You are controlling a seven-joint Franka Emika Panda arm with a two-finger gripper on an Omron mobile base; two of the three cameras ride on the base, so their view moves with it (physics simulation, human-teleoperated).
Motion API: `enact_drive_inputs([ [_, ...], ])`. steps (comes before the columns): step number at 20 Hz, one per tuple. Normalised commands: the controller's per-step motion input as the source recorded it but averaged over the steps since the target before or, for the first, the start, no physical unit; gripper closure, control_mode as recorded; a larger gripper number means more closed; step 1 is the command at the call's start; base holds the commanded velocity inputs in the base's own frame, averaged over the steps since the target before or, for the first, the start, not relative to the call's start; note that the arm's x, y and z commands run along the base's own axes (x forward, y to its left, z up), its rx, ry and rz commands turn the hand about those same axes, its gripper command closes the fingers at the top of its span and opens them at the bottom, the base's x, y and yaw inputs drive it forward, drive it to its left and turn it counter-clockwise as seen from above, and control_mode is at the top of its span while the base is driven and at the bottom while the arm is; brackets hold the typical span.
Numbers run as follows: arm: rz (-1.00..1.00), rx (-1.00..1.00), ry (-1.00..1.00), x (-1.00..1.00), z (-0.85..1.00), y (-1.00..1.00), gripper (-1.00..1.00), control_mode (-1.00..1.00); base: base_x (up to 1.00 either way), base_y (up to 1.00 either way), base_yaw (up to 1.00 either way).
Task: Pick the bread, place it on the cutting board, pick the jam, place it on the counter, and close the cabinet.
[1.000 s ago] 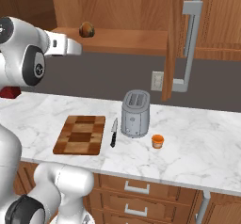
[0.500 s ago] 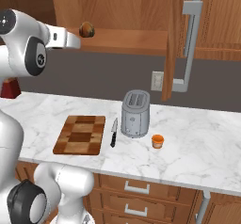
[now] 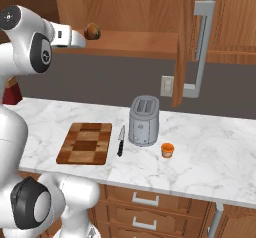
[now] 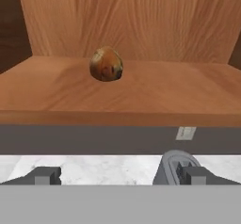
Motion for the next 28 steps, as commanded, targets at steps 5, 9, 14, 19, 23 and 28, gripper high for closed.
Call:
enact_drive_inputs([
  [5, 0.00, 0.00, 0.00, 0.31, 0.00, 0.08, -1.00, -1.00, 0.00, 0.00, 0.00],
  [9, 0.00, 0.00, 0.00, 0.34, 0.00, 0.01, -1.00, -1.00, 0.00, 0.00, 0.00],
  [14, 0.00, 0.00, 0.00, 0.39, 0.00, 0.05, -1.00, -1.00, 0.00, 0.00, 0.00],
  [19, 0.00, 0.00, 0.01, 0.38, 0.04, 0.07, -1.00, -1.00, 0.00, 0.00, 0.00],
  [23, 0.00, 0.00, 0.01, 0.38, 0.06, 0.06, -1.00, -1.00, 0.00, 0.00, 0.00],
  [28, 0.00, 0.00, 0.05, 0.36, 0.06, 0.04, -1.00, -1.00, 0.00, 0.00, 0.00],
])
